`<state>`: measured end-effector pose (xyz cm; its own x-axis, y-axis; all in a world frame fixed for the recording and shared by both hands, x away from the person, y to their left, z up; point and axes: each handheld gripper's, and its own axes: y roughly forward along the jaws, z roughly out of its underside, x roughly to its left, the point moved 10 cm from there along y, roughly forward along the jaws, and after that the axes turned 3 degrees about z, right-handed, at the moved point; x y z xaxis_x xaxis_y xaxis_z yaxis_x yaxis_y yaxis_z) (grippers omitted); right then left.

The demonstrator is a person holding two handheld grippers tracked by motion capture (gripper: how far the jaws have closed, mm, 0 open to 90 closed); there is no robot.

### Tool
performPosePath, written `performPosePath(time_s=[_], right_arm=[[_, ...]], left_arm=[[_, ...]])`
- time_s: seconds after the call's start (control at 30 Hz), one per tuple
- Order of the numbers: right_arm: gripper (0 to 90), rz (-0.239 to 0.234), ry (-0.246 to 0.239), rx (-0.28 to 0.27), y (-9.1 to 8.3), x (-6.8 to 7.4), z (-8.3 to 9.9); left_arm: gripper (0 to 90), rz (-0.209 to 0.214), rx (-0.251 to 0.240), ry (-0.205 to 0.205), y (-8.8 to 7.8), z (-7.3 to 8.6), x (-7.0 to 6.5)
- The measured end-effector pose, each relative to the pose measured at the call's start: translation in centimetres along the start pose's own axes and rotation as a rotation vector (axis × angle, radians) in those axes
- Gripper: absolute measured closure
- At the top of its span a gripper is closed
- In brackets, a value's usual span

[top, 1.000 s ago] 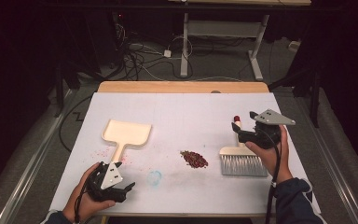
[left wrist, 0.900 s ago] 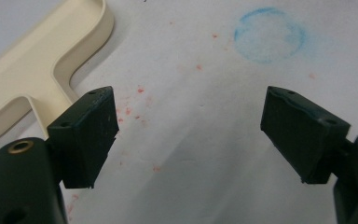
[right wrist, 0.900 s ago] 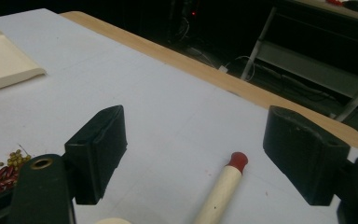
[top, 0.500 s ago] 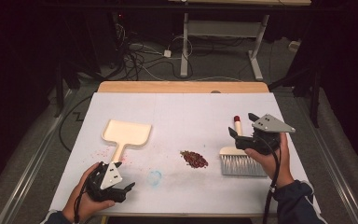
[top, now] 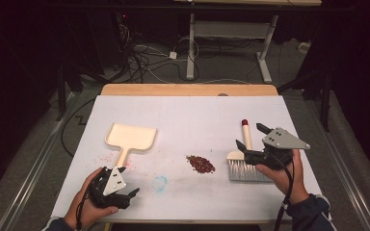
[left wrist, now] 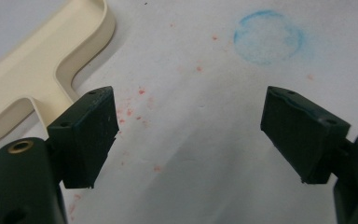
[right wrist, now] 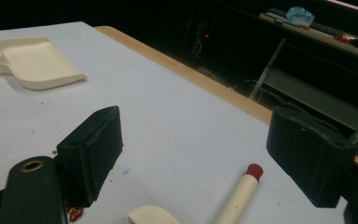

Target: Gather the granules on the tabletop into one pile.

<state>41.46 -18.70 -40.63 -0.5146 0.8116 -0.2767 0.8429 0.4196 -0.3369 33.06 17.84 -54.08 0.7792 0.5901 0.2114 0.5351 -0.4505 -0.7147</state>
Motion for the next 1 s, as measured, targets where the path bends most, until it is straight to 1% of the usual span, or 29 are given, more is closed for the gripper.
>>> performPosePath(time_s=[0.1,0.17,0.33,0.4,0.5,0.6,0.67,0.87,1.0], right_arm=[[19.1,-0.006,-0.003,0.001,-0.4,0.3,0.3],[19.1,-0.004,-0.019,0.004,-0.7,0.5,0.5],[19.1,-0.016,-0.036,-0.004,-1.5,1.1,1.1],[19.1,-0.012,-0.052,-0.006,-1.7,1.2,1.3],[19.3,-0.013,-0.055,-0.006,-2.0,1.3,1.8],[19.3,-0.019,-0.062,-0.004,-2.1,1.3,2.3],[19.5,-0.027,-0.058,-0.006,-2.3,1.4,2.7],[19.6,-0.028,-0.084,0.003,-2.4,1.5,3.8],[19.6,-0.043,-0.092,0.006,-2.4,1.7,4.7]], left_arm=[[18.2,0.001,0.000,0.000,0.0,0.0,0.0],[18.2,0.000,0.000,0.001,0.0,0.0,-0.1],[18.2,0.002,0.002,0.006,0.1,0.0,-0.1],[18.2,0.002,0.005,0.010,0.1,0.0,-0.1],[18.2,0.004,0.005,0.010,0.1,0.0,-0.2],[18.2,0.003,0.004,0.008,0.1,0.0,-0.2],[18.2,0.001,0.005,0.010,0.1,0.0,-0.1],[18.2,0.002,0.006,0.012,0.2,0.0,-0.2],[18.2,0.000,0.009,0.013,0.2,0.0,-0.2]])
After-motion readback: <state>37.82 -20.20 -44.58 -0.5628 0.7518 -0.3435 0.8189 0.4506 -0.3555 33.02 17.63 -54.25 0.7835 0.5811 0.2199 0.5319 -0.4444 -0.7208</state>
